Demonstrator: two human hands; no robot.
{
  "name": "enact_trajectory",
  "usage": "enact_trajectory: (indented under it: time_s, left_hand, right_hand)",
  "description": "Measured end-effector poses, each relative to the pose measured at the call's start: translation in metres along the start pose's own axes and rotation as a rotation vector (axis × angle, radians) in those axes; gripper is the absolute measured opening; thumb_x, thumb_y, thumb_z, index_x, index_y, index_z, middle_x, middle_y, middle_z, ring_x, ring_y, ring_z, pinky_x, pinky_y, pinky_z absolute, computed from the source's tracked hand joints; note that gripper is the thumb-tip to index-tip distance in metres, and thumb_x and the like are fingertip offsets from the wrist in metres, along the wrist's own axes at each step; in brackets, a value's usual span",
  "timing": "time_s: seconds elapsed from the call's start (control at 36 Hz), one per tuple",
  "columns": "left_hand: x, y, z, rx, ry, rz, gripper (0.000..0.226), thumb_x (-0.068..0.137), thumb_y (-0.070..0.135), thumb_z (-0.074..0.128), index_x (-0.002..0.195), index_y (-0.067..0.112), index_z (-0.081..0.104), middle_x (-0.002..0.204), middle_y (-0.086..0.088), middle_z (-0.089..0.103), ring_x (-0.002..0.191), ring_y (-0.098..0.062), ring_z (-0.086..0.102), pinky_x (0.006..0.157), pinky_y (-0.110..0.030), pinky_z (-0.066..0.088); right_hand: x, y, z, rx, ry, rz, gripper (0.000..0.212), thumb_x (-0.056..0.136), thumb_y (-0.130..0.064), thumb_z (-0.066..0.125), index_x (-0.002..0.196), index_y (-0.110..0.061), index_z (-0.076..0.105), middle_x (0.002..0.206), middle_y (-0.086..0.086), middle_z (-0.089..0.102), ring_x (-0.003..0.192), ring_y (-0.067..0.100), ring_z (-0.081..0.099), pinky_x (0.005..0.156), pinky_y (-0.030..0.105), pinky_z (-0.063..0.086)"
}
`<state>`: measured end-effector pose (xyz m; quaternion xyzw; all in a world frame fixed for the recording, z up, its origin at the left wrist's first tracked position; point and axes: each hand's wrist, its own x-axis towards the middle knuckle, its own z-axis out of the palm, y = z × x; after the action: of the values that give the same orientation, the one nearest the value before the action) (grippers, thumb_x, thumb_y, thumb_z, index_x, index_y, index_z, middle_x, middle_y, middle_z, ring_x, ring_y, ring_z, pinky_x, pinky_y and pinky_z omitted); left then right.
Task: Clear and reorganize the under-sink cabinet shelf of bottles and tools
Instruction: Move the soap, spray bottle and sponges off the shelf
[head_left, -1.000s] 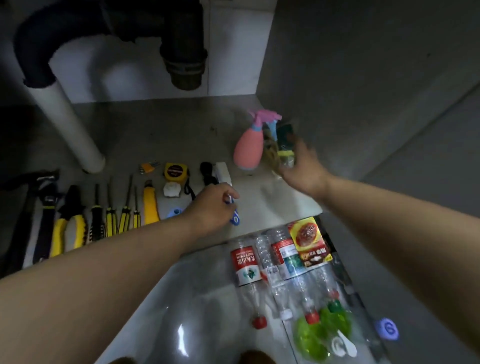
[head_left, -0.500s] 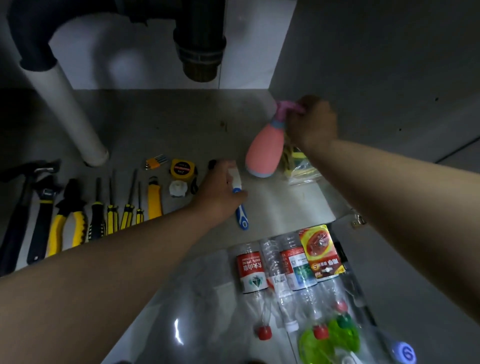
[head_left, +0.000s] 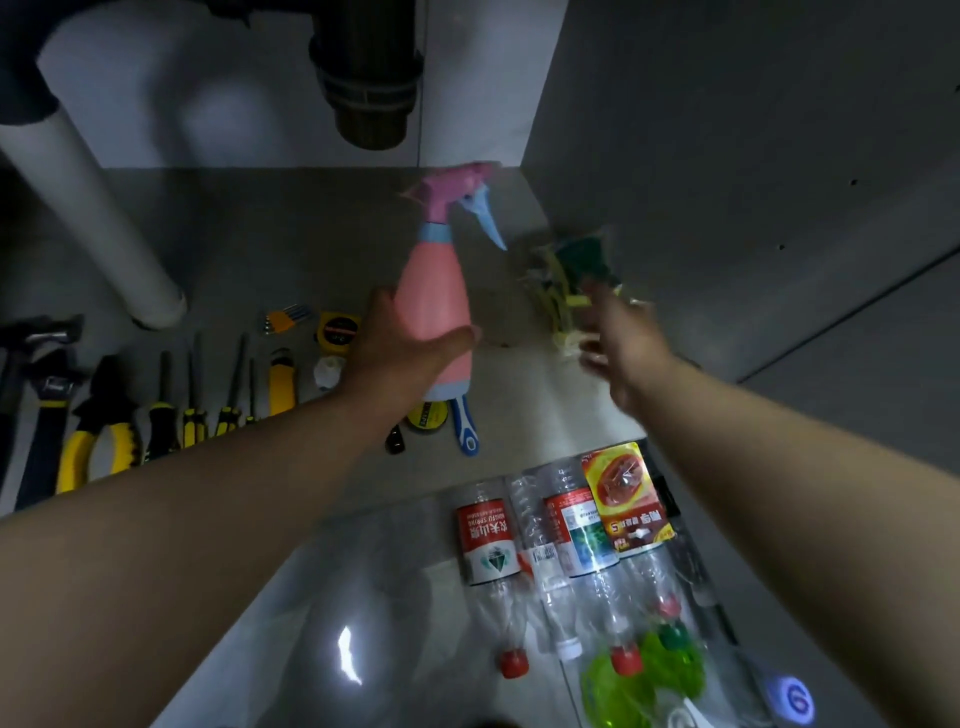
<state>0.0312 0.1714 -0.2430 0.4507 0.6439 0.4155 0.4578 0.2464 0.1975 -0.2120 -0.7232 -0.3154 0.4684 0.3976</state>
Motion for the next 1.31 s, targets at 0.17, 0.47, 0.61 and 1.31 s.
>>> enact_trajectory:
  time_s: [0.17, 0.47, 0.61, 1.31]
  left_hand:
    - [0.004, -0.005, -0.009, -0.112, 0.036, -0.041, 0.079, 0.069, 0.046, 0.086, 0.134, 0.028, 0.045, 0.103, 0.019, 0.055, 0.087, 0.0, 0.057, 0.06, -0.019, 0.044]
    - [0.006, -0.017, -0.006, -0.082, -0.037, -0.063, 0.072, 0.067, 0.053, 0.086, 0.127, 0.036, 0.051, 0.106, 0.019, 0.062, 0.088, 0.002, 0.062, 0.06, -0.017, 0.048]
    - [0.01, -0.023, -0.002, -0.054, -0.064, -0.068, 0.072, 0.065, 0.053, 0.086, 0.126, 0.034, 0.053, 0.106, 0.018, 0.064, 0.081, 0.006, 0.065, 0.056, -0.014, 0.051]
    - [-0.057, 0.026, -0.023, 0.146, -0.187, 0.094, 0.077, 0.068, 0.045, 0.089, 0.132, 0.023, 0.052, 0.116, 0.003, 0.067, 0.101, -0.017, 0.067, 0.077, -0.034, 0.057]
  right_hand:
    - [0.02, 0.047, 0.0, 0.17, 0.04, 0.286, 0.066, 0.079, -0.067, 0.068, 0.124, -0.022, 0.053, 0.123, 0.015, 0.062, 0.106, 0.027, 0.065, 0.091, 0.042, 0.058]
    - [0.072, 0.043, 0.004, 0.577, -0.001, 0.315, 0.07, 0.08, -0.056, 0.075, 0.128, -0.01, 0.055, 0.106, 0.009, 0.063, 0.087, 0.019, 0.065, 0.07, 0.026, 0.056]
    - [0.083, 0.048, -0.001, 0.452, 0.041, 0.336, 0.029, 0.09, -0.034, 0.072, 0.108, -0.014, 0.06, 0.087, 0.002, 0.064, 0.056, 0.007, 0.052, 0.038, 0.019, 0.036]
    - [-0.057, 0.052, -0.078, 0.421, -0.206, 0.149, 0.024, 0.097, 0.007, 0.046, 0.114, 0.003, 0.062, 0.107, 0.023, 0.071, 0.09, 0.031, 0.071, 0.083, 0.047, 0.061]
